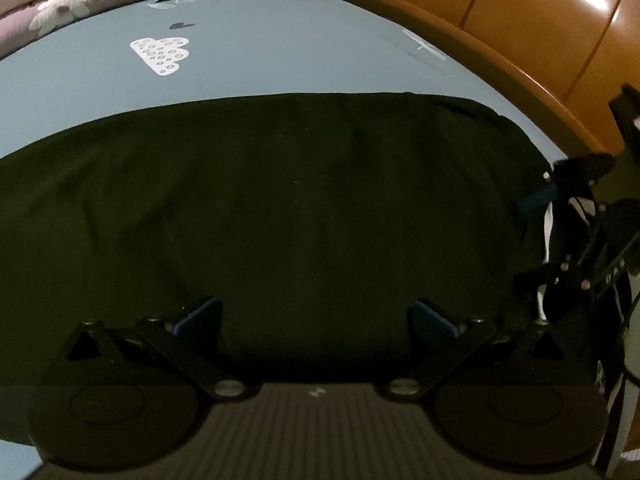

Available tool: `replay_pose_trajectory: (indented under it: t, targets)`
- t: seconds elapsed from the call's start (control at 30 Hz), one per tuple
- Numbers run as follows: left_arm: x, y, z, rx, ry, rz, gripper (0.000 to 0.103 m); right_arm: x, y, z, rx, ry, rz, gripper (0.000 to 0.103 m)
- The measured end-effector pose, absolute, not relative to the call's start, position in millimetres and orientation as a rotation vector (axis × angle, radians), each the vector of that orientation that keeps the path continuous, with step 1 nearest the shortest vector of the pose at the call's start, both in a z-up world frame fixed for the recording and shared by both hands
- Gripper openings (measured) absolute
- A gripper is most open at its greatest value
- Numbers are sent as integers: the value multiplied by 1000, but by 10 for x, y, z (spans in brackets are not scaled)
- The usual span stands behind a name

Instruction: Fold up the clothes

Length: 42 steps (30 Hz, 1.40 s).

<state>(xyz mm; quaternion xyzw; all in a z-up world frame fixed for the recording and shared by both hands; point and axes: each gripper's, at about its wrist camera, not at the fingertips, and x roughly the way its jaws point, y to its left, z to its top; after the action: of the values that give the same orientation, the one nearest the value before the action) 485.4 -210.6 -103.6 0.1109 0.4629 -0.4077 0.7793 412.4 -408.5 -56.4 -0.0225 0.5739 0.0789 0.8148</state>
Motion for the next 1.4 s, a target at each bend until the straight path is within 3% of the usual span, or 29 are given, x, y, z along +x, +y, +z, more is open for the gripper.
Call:
replay_pose_trajectory:
  t: [0.4, 0.73, 1.03, 1.4]
  targets:
    - [4924, -2183, -1015, 231, 1057, -828, 102, 4295, -4401, -251, 63, 1203, 208, 103]
    - [4917, -2202, -1020, 264, 1049, -838, 102, 4499, -4593, -516, 140, 1198, 253, 103]
    - [4914, -2179, -1031, 262, 1038, -848, 102, 4373, -4952, -373, 257, 1165, 197, 103]
    - [4869, -2252, -1046, 353, 1008, -834, 102, 4359, -4903, -417, 156, 1198, 259, 103]
